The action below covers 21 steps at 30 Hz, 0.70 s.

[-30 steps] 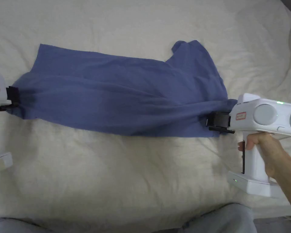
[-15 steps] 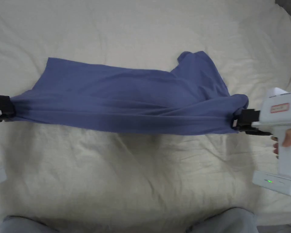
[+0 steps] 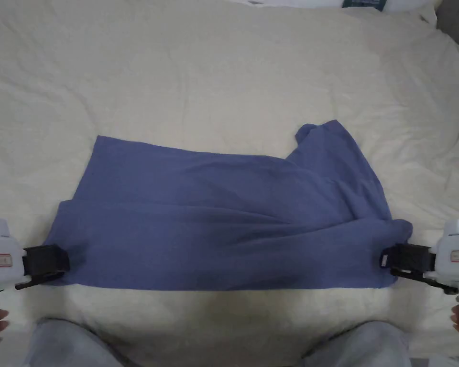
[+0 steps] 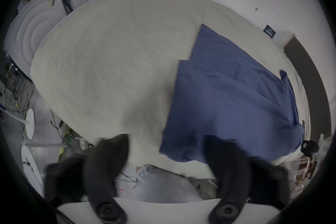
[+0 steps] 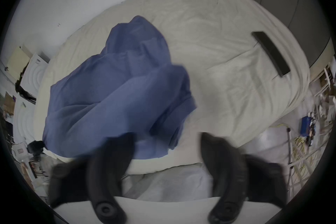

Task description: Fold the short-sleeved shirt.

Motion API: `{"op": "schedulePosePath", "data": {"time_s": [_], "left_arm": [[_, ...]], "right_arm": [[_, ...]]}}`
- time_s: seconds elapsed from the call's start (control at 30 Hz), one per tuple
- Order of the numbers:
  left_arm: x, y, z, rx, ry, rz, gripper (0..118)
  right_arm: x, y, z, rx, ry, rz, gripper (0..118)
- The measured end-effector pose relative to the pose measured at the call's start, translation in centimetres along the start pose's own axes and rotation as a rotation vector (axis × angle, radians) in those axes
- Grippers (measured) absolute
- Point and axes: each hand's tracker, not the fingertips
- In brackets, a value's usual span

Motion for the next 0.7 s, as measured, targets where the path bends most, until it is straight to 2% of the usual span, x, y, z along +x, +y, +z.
{"op": "schedulePosePath", "data": {"time_s": [0.03, 0.07, 0.17, 0.23, 0.3, 0.37, 0.47, 0.53, 0.57, 0.6, 0.7], "left_arm": [[-0.2, 0.3, 0.7, 0.036, 0.004, 0.025, 109], [-0.1, 0.8, 2.0, 0.091, -0.013, 0.038, 114], [1.3, 2.5, 5.7, 0.317, -0.054, 0.008, 115], [2.9, 3.0, 8.2, 0.494, -0.043, -0.038, 115], [4.8, 3.0, 10.0, 0.658, -0.022, -0.094, 118], [6.7, 2.7, 11.0, 0.792, 0.009, -0.138, 118], [9.0, 2.0, 11.9, 0.876, -0.003, -0.204, 118], [10.2, 1.4, 12.3, 0.915, -0.02, -0.235, 118], [10.7, 1.0, 12.5, 0.935, -0.03, -0.257, 117], [11.1, 0.9, 12.4, 0.947, -0.028, -0.277, 112], [12.3, 0.2, 12.5, 0.963, -0.022, -0.328, 64]], "right_arm": [[-0.1, 0.3, 1.2, 0.042, -0.008, 0.017, 97], [-0.5, 0.7, 2.6, 0.104, -0.008, 0.042, 102], [-2.4, 1.8, 6.9, 0.327, -0.009, 0.134, 103], [-4.2, 2.0, 9.2, 0.471, 0.005, 0.199, 112], [-5.7, 1.6, 10.8, 0.619, 0.027, 0.209, 118], [-7.3, 1.1, 11.9, 0.741, 0.052, 0.202, 118], [-9.2, 0.4, 12.1, 0.852, 0.033, 0.211, 118], [-9.9, 0.2, 11.6, 0.855, 0.019, 0.212, 117], [-10.1, 0.0, 11.5, 0.858, 0.029, 0.208, 109], [-10.3, -0.2, 11.5, 0.869, 0.05, 0.201, 95], [-11.0, -0.6, 11.4, 0.896, 0.065, 0.182, 18]]}}
